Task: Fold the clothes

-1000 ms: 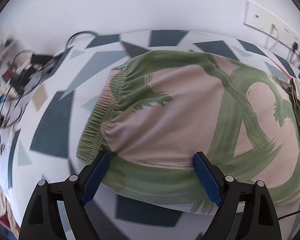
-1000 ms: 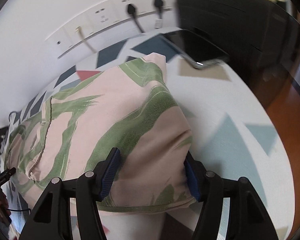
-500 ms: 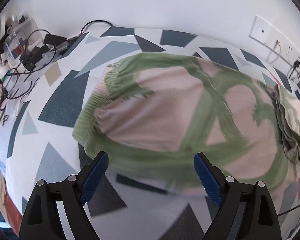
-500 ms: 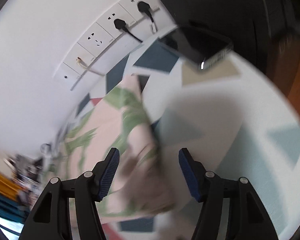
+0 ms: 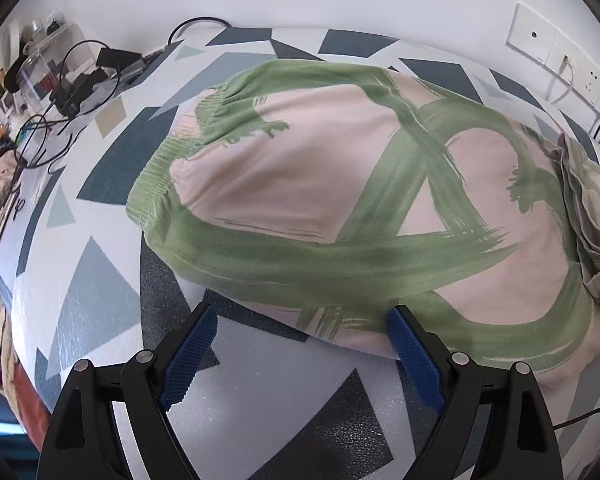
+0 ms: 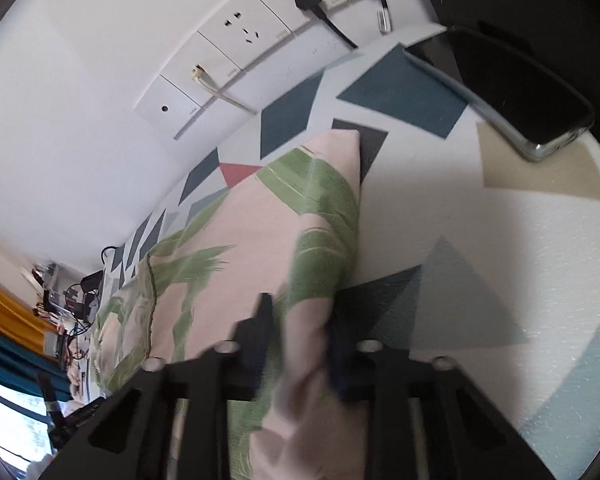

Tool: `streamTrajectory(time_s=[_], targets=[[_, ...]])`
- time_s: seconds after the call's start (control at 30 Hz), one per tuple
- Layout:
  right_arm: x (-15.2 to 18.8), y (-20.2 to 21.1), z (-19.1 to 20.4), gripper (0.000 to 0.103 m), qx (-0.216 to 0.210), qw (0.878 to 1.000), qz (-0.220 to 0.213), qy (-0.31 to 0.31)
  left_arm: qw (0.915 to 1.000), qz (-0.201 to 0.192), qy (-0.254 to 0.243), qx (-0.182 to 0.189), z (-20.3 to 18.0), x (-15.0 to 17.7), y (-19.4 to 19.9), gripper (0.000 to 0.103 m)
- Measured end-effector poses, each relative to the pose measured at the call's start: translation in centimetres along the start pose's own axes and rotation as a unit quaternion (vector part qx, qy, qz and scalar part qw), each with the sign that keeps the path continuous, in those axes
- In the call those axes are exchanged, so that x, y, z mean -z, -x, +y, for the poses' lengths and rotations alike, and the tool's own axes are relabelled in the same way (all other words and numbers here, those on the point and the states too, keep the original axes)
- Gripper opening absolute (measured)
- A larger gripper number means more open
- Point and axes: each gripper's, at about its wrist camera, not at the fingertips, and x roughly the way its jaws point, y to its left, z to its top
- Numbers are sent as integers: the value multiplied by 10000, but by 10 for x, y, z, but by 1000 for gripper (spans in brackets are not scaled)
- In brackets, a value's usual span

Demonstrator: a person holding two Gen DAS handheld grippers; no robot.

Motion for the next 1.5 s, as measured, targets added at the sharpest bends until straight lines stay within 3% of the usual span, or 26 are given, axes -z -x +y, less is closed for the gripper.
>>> streamTrajectory(time_s=[0.2,0.3,0.5,0.7,0.9,1.03,1.17,1.37,1.43,1.5], targets=[[-5,18,-4,10,-91,9994,-174,-289,9997,-1,-11,227,-12,1,1,88],[-13,35,-4,10,195,9985,-439,-245,9994,0,-32,352,-19,1,2,88],[-26,53,-12,10,729,9957,-499,-295,9977,-66,-169,653,-29,1,1,88],[-24,83,45,10,687,9942,-826,40,9941,-505,-603,753,-2,-6,21,88],[-2,87,163,10,572,9886,-1204,697,9923,-679,-414,951,75,-5,29,88],[35,55,259,9,442,9798,-1247,1502,9917,-581,-174,1133,121,0,24,88],[71,-3,331,9,-40,9786,-858,1872,9907,-502,-82,1265,155,4,19,88],[119,-123,384,9,-138,9788,88,2039,9873,-390,46,1537,185,8,10,88],[137,-150,392,9,57,9706,228,2397,9862,-352,65,1617,194,10,7,88],[147,-159,395,9,127,9697,345,2417,9861,-344,-35,1628,197,12,5,88]])
